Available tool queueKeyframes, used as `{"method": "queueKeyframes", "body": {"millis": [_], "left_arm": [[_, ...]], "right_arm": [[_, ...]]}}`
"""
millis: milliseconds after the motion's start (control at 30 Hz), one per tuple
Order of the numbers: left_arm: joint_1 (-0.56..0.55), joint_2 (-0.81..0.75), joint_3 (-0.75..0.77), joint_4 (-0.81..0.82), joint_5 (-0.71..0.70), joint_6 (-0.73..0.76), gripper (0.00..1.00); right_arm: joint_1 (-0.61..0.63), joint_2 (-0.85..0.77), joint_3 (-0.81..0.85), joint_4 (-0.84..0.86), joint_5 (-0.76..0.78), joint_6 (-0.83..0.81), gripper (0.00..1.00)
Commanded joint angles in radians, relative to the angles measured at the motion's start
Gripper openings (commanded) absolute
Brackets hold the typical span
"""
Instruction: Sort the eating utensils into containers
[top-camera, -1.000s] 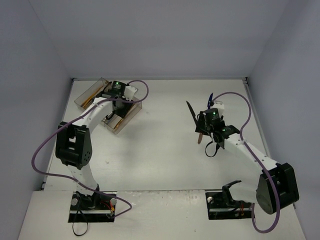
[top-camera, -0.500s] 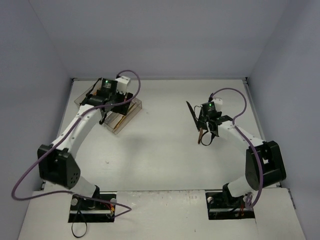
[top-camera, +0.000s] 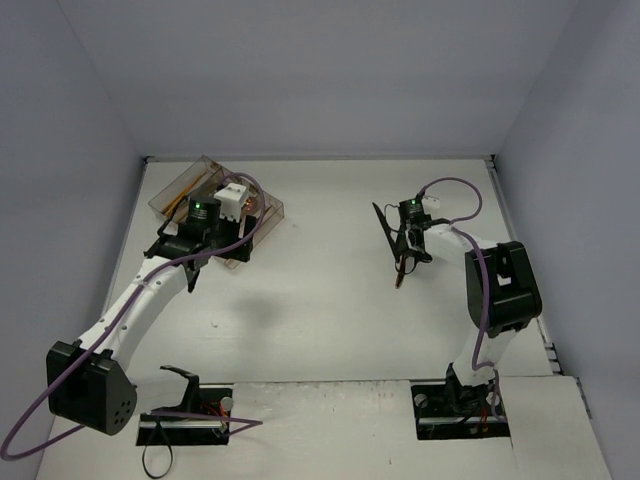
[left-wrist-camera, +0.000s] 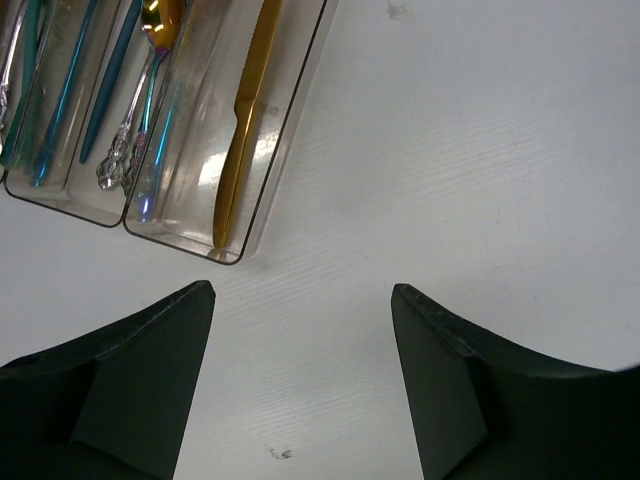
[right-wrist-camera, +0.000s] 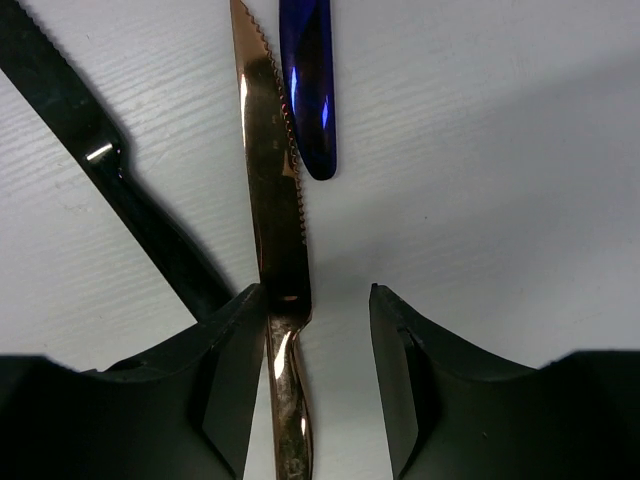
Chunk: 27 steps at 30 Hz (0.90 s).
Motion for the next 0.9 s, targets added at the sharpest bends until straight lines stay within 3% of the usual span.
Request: {"method": "queueKeyframes", "body": {"millis": [0,567,867], "left_arm": [[-0.003,-0.003,0.048,0.096,0.051,-0.031,0.69],[-0.003,0.022,0.055,0.090,0.080,-0.042,0.69],[-0.003,0.025,0.054,0.086,0.077,-0.038,0.69]], "right_arm": [[-0.008,0.016,0.049,0.013,0.017,0.022,0.42],[-0.008,-0.043,-0.091,-0.013,-0.083,0.043,0.35],[-0.006,-0.003,-0.055,-0.094,-0.122,0.018,0.30]]}}
